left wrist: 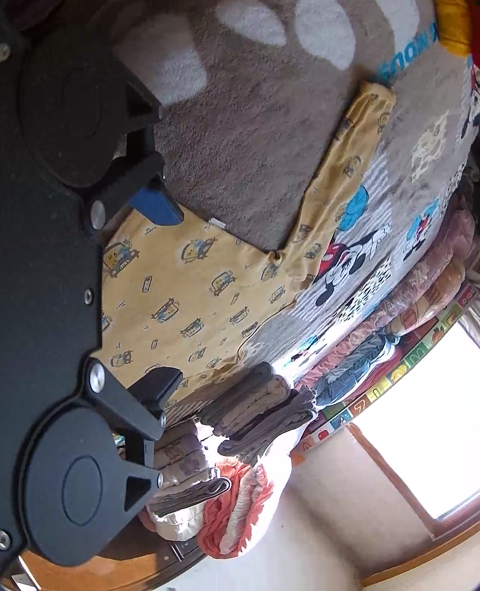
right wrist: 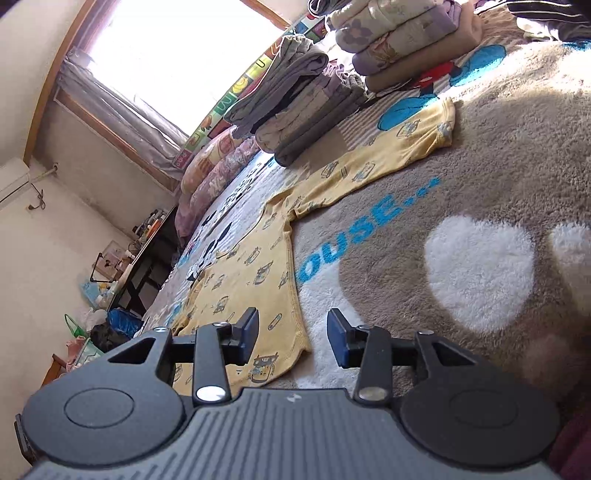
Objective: Fold clothes
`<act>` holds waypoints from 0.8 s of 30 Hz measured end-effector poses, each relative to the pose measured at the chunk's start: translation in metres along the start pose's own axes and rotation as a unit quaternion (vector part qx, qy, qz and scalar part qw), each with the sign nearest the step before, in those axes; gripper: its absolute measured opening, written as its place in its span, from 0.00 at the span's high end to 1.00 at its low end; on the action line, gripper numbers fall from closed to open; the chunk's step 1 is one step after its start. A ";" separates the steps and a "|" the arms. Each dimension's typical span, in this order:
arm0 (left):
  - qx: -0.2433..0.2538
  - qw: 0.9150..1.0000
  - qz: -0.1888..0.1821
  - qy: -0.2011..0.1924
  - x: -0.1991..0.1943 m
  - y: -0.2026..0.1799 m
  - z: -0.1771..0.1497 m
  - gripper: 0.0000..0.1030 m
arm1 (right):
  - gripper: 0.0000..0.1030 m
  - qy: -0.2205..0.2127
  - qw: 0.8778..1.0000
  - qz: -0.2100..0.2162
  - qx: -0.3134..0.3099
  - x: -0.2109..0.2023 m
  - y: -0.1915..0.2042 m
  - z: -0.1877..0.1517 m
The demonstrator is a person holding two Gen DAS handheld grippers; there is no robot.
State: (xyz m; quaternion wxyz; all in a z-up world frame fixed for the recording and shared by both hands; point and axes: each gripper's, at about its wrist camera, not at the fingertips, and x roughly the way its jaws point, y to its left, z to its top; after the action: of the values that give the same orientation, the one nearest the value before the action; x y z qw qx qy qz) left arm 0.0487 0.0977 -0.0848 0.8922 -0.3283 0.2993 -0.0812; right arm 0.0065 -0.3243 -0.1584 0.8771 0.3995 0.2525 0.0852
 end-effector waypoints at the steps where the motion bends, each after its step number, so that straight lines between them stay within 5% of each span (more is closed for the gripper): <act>1: 0.030 1.000 0.002 -0.005 0.002 -0.011 -0.004 0.18 | 0.59 -0.002 1.000 -0.002 -0.004 0.000 0.000 0.001; 6: 0.089 0.996 -0.007 0.013 0.023 -0.033 -0.021 0.18 | 0.58 0.009 0.999 -0.009 -0.034 0.013 0.005 0.002; 14: 0.147 0.987 0.034 0.054 0.059 -0.042 -0.035 0.19 | 0.54 0.037 0.992 -0.014 -0.122 0.039 0.022 -0.003; 18: 0.246 0.966 0.043 0.064 0.075 -0.077 -0.045 0.20 | 0.54 0.000 0.997 -0.014 -0.071 0.032 0.005 0.011; 24: 0.395 0.915 0.007 0.076 0.117 -0.159 -0.083 0.20 | 0.52 -0.106 0.992 -0.041 0.059 0.002 -0.047 0.050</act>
State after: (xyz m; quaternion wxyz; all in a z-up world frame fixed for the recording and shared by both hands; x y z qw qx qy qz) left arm 0.1024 -0.1091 -0.0906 0.9243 0.0605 0.3120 -0.2115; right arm 0.0307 -0.3879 -0.1669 0.8764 0.4468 0.1793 -0.0087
